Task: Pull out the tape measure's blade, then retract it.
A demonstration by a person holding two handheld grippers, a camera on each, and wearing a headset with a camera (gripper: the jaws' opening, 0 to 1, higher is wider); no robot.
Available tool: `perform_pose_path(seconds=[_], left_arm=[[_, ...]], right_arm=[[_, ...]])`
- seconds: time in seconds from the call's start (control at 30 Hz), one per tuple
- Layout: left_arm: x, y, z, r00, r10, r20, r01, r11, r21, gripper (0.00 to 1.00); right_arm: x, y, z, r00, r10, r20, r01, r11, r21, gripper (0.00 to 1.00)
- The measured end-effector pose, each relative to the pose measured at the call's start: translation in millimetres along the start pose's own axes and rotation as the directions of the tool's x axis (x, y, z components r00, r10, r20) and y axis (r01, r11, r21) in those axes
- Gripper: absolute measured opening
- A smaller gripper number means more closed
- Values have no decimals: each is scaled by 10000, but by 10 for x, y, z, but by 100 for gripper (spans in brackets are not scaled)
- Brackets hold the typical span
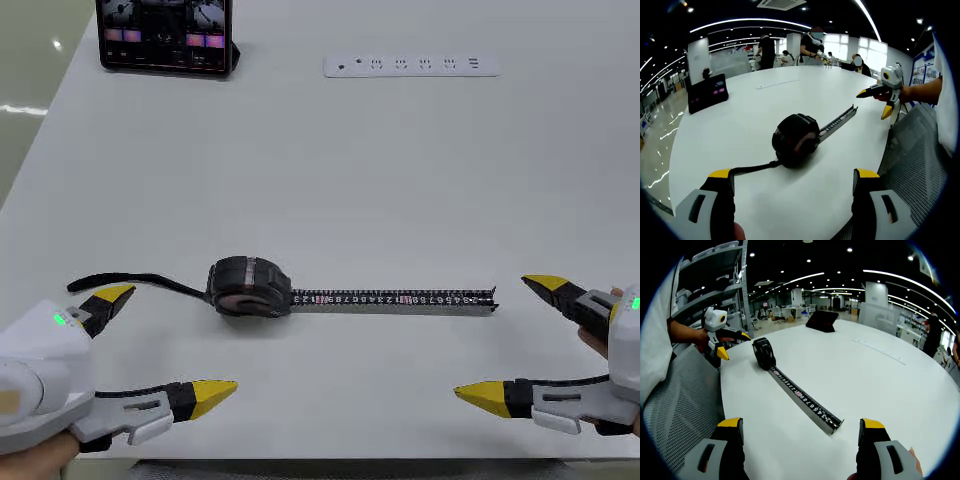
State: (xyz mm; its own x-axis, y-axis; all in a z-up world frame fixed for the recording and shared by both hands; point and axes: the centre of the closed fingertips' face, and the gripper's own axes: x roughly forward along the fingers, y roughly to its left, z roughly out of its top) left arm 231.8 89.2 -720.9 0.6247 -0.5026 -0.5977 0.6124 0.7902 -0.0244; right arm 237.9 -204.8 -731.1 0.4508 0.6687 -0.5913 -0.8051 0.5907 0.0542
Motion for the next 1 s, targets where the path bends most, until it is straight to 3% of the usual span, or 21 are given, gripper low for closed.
perform_pose_path(seconds=[0.53, 0.67, 0.8, 1.0], left_arm=[[35, -2, 41, 9998, 11, 199, -3, 9990, -437, 97], [71, 0, 63, 9995, 34, 303, -9, 9966, -823, 96], [124, -9, 125, 9987, 66, 506, -8, 9936, -1133, 96], [205, -54, 177, 9988, 11, 490, 50, 9922, -1247, 95]], right_arm=[[-3, 20, 14, 10000, 2, -13, -2, 10000, 30, 94], [12, 7, 21, 10000, 14, -14, -14, 10000, 16, 94], [13, 0, 43, 10000, 19, 4, -19, 10000, 5, 94], [12, -16, 44, 10000, -1, -1, 1, 10000, 20, 94]])
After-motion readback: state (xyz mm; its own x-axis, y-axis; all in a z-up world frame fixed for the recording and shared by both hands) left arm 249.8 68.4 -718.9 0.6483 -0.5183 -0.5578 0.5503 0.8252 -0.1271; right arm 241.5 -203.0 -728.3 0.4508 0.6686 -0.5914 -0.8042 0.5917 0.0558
